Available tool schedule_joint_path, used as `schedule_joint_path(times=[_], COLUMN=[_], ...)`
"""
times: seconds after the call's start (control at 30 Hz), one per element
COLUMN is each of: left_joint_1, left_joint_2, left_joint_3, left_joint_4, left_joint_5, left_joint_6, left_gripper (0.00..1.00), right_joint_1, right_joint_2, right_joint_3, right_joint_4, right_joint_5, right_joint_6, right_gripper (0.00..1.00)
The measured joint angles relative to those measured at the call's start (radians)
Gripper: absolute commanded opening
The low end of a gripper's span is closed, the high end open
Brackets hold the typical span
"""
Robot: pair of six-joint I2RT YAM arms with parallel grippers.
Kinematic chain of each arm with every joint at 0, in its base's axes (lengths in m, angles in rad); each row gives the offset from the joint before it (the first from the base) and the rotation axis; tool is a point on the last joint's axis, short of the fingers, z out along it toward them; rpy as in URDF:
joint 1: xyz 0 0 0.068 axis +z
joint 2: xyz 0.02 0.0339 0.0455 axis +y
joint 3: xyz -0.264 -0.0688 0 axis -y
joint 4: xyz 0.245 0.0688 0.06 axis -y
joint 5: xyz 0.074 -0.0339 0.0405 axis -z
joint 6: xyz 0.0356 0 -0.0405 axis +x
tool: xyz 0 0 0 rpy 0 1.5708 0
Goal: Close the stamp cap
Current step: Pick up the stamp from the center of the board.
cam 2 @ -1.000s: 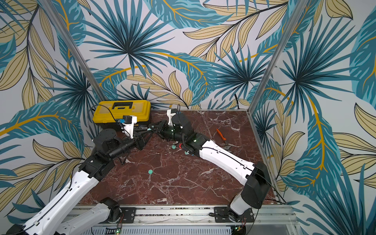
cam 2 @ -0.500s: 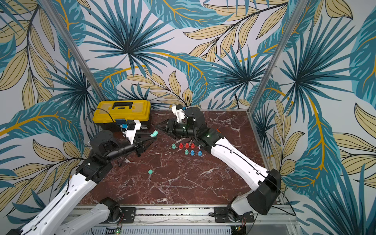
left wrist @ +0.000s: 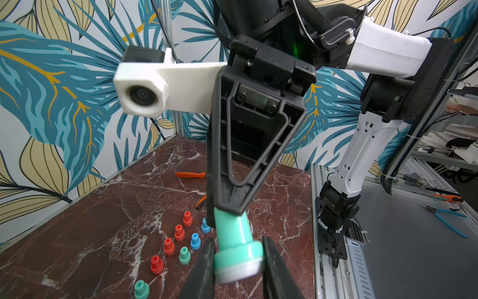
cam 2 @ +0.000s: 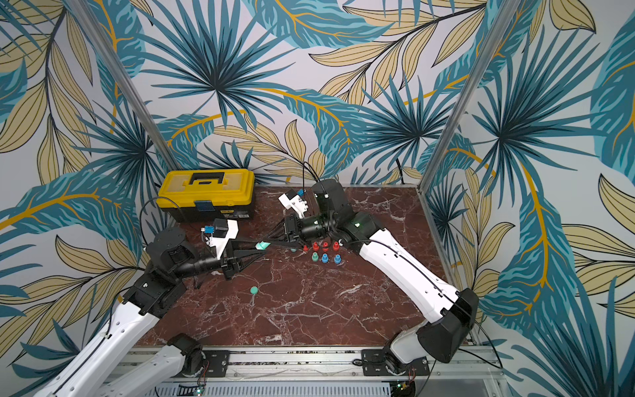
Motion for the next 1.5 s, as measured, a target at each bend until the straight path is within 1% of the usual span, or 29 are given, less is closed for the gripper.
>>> schedule_joint_path(times=[0.23,0.4,0.63,0.87,1.03,1.13,1.27,1.33,1.43,1.5], left_joint_1=[0.000,0.000,0.001,0.001,0.001,0.001,0.000,0.000,0.000,0.004], left_joint_2=[0.000,0.000,0.000,0.000,0.003,0.002,-0.004,-0.011,-0.031,-0.049], left_joint_3=[0.000,0.000,0.000,0.000,0.001,0.001,0.000,0.000,-0.002,-0.006], left_joint_4=[-0.007,-0.008,-0.007,-0.007,-0.001,-0.002,-0.002,-0.002,-0.001,-0.001], left_joint_5=[0.002,0.004,0.000,-0.005,-0.004,-0.006,-0.032,-0.069,-0.136,-0.181], left_joint_6=[0.008,0.009,0.010,0.011,0.013,0.013,0.009,0.006,0.000,-0.009], left_gripper=[0.11,0.11,0.12,0.14,0.15,0.20,0.44,0.53,0.59,0.61], right_joint_1=[0.000,0.001,0.001,0.001,0.004,0.004,0.005,0.013,0.024,0.027], right_joint_2=[0.016,0.027,0.032,0.032,0.035,0.036,0.036,0.036,0.036,0.036], right_joint_3=[0.002,0.002,0.000,-0.009,-0.012,-0.016,-0.016,-0.016,-0.014,-0.013], right_joint_4=[-0.012,0.011,0.033,0.057,0.065,0.073,0.078,0.069,0.029,-0.008], right_joint_5=[-0.042,-0.068,-0.076,-0.081,-0.086,-0.086,-0.078,-0.060,0.008,0.075], right_joint_6=[-0.007,0.013,0.037,0.055,0.062,0.062,0.060,0.048,0.020,-0.003], right_gripper=[0.25,0.21,0.21,0.24,0.17,0.10,0.05,0.03,0.05,0.05])
